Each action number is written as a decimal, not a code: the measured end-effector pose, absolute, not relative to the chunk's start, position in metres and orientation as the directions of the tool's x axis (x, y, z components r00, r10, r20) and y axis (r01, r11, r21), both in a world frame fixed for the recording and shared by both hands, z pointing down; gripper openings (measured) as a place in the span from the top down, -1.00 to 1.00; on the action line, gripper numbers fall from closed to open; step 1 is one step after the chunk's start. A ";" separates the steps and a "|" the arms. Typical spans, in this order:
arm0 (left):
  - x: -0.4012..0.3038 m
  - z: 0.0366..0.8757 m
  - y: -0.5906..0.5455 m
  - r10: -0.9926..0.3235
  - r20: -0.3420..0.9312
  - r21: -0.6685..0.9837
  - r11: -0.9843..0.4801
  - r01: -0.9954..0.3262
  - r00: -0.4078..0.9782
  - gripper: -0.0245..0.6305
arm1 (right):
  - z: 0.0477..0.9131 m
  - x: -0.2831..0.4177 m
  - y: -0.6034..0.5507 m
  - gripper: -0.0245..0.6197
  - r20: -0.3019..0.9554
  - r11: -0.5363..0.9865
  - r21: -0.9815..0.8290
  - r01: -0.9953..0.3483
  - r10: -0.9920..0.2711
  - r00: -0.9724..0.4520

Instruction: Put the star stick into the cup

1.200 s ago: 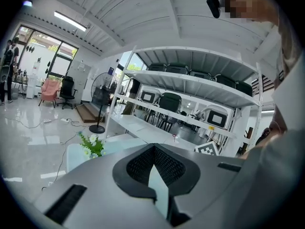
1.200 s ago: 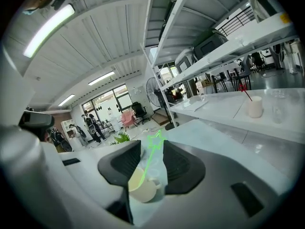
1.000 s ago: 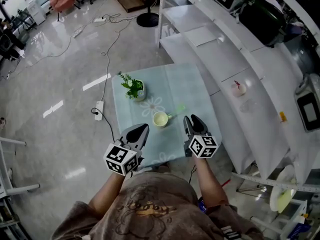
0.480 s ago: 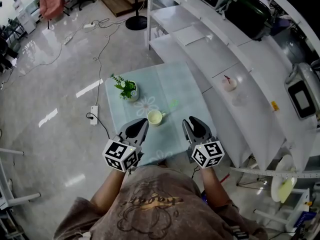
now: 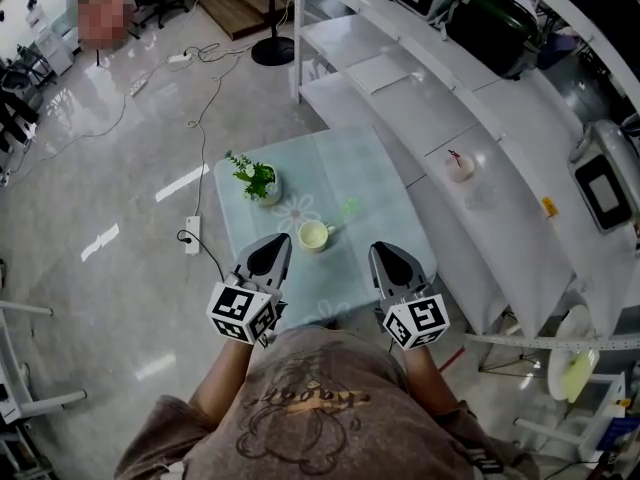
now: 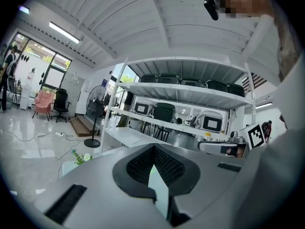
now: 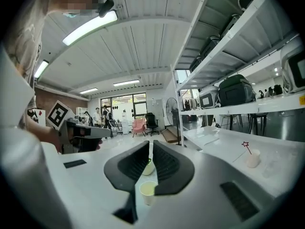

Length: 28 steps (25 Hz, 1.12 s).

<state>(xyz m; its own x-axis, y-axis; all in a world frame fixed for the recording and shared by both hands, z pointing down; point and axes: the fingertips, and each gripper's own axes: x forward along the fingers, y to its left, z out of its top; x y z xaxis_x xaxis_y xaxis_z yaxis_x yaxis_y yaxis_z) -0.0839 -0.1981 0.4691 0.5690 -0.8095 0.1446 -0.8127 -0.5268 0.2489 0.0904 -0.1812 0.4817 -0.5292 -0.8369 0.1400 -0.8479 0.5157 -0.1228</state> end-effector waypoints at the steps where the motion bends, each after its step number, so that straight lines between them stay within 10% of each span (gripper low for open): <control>1: -0.085 0.470 -0.198 -0.811 0.145 0.249 -0.524 -0.814 0.567 0.86 | 0.482 0.090 -0.181 0.87 0.137 0.514 -0.120 -0.849 -0.839 -0.527; 28: -0.100 0.487 -0.199 -0.831 0.166 0.260 -0.483 -0.836 0.531 0.86 | 0.508 0.097 -0.185 0.92 0.163 0.445 -0.157 -0.882 -0.869 -0.468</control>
